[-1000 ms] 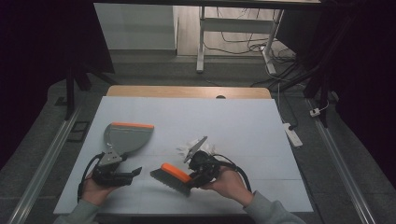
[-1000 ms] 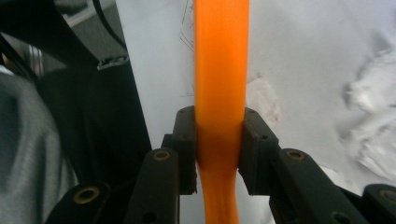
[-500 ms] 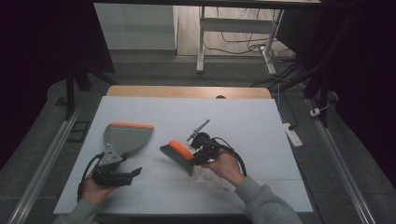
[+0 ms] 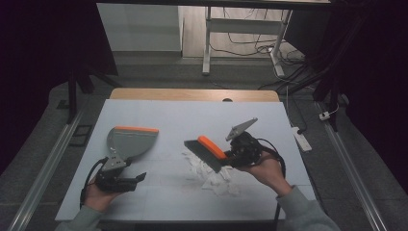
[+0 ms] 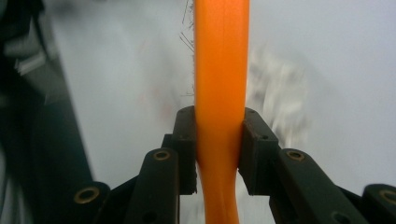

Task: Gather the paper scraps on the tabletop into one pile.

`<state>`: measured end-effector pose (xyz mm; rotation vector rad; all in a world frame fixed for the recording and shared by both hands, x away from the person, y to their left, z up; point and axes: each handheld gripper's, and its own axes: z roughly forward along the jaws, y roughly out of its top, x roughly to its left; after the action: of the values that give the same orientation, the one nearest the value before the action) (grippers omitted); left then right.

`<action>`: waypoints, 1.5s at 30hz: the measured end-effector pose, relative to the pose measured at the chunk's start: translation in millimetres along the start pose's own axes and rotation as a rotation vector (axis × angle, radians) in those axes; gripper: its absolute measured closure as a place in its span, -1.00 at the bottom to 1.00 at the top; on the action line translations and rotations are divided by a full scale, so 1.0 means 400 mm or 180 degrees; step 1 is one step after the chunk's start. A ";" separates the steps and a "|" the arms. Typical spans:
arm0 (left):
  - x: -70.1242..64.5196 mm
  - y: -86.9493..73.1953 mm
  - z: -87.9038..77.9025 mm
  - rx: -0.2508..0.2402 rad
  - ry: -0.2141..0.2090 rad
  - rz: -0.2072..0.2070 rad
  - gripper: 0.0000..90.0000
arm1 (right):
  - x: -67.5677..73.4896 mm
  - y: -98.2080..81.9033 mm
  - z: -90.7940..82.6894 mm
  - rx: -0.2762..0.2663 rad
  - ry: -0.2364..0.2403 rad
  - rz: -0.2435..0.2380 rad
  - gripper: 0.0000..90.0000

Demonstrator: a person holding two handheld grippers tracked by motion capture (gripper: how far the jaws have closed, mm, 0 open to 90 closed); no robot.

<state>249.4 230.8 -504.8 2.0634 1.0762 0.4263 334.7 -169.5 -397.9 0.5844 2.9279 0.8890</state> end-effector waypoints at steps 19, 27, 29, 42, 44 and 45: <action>0.000 0.002 0.003 -0.0006 -0.0006 -0.0006 -0.44 | 0.043 -0.077 0.101 0.1025 0.0291 -0.1130 0.57; -0.001 0.003 0.006 0.0006 -0.0016 0.0010 -0.44 | -0.005 -0.009 0.142 0.0988 0.0000 -0.1229 0.57; 0.000 0.003 0.006 0.0006 -0.0015 0.0005 -0.44 | -0.013 0.001 0.144 0.0913 -0.0097 -0.1266 0.57; -0.001 0.003 0.006 0.0012 -0.0021 0.0022 -0.44 | -0.037 -0.054 -0.007 -0.0169 -0.0250 -0.0376 0.56; -0.002 0.004 0.005 0.0008 -0.0019 0.0019 -0.44 | -0.046 -0.074 -0.027 -0.0128 -0.0462 -0.0116 0.56; -0.002 0.004 0.005 0.0007 -0.0021 0.0016 -0.44 | -0.051 -0.085 -0.033 -0.0075 -0.0580 0.0058 0.56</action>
<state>250.9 228.6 -505.0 2.0686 1.0683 0.4209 340.1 -209.8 -406.9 0.6545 2.7504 0.8234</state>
